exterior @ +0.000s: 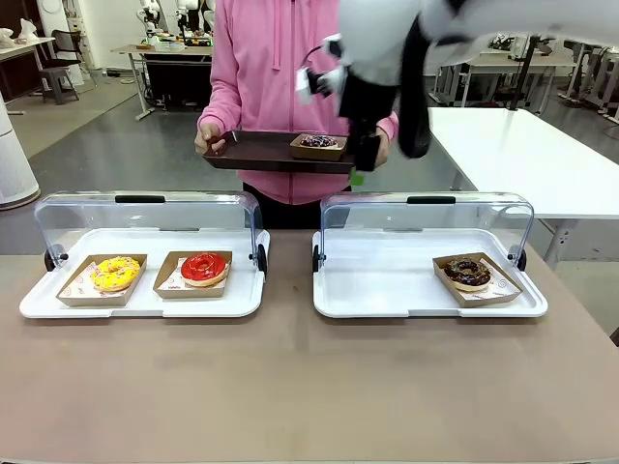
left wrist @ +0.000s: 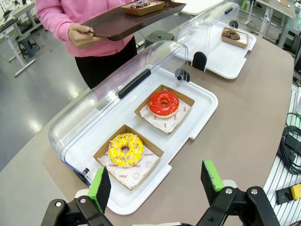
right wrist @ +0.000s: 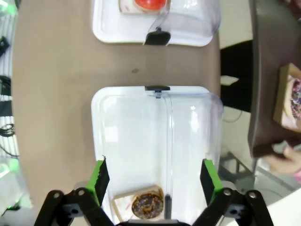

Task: Provide the desired donut to the person.
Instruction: Pick up and lift the Paper togo box containing the Donut pointed at by the person.

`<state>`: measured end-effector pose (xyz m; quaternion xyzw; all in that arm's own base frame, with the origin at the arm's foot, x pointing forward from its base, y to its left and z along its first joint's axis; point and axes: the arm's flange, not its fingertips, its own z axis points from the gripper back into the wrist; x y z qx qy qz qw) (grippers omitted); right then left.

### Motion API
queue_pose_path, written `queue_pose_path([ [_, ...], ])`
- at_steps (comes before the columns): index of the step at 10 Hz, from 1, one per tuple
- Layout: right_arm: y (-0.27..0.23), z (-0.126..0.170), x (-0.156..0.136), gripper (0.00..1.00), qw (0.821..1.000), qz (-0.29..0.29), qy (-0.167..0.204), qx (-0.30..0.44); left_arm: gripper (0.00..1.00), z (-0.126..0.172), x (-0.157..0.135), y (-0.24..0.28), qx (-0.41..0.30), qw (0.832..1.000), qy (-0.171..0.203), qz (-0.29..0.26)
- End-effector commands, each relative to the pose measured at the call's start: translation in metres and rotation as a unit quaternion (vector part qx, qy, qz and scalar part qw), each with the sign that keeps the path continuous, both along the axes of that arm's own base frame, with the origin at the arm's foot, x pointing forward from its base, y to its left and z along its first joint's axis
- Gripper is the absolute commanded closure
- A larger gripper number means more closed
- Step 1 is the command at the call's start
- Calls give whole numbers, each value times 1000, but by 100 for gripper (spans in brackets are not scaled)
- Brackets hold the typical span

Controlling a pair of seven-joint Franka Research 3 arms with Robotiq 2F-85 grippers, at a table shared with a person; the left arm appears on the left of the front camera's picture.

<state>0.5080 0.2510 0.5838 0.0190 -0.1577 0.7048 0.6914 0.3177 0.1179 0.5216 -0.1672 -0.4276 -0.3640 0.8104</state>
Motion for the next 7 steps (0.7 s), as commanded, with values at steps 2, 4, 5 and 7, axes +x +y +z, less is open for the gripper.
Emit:
queue_pose_path([
  [2, -143, -5, -45, 0, 987, -16, 21, 159, 0, -1, -1, 0, -9, 1000, -4, -2],
  [4, -209, -7, -63, 0, 971, -58, 0, 233, 0, -1, -1, 0, -9, 1000, -4, -2],
  [5, -232, -10, -77, 0, 962, -76, -9, 264, 0, -1, -1, 0, -9, 1000, -4, -2],
  [7, -257, -10, -107, 0, 947, -144, -4, 286, 0, -1, -1, 0, -9, 1000, -4, -2],
])
